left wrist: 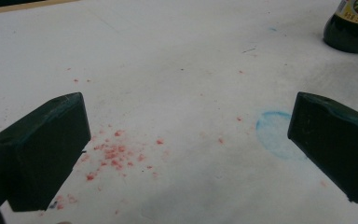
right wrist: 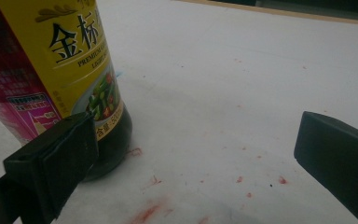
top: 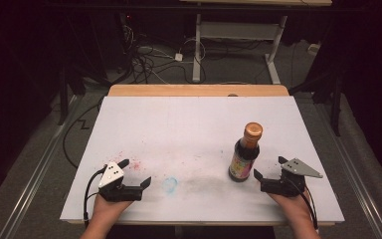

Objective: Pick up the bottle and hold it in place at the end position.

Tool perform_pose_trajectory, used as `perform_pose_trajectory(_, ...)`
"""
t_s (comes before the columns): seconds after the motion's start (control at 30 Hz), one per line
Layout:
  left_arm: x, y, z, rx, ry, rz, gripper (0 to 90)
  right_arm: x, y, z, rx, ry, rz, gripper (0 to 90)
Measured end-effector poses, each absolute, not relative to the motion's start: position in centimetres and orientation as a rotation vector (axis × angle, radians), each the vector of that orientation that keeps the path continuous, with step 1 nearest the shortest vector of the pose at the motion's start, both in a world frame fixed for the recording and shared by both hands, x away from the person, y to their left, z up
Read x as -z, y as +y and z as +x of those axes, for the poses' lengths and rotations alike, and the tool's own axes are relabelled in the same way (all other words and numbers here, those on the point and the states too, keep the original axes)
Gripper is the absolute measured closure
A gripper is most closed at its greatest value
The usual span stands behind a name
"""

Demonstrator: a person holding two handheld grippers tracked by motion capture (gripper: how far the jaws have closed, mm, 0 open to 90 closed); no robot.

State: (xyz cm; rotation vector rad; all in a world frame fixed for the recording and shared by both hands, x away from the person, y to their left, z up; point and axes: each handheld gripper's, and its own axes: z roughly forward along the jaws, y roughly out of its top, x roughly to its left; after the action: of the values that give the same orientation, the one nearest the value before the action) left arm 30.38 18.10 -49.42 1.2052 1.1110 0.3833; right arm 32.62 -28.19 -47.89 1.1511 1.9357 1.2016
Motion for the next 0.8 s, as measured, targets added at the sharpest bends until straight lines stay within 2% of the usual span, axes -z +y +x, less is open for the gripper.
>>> perform_pose_trajectory(0.43,49.5,18.0,30.4,-0.383,1.107,1.212,0.0,47.7,-28.3,32.4,-1.213,1.927,1.148,0.4)
perform_pose_trajectory(0.8,49.5,18.0,30.4,-0.377,1.106,1.215,0.0,46.0,-28.4,30.9,-1.317,1.935,1.102,0.5)
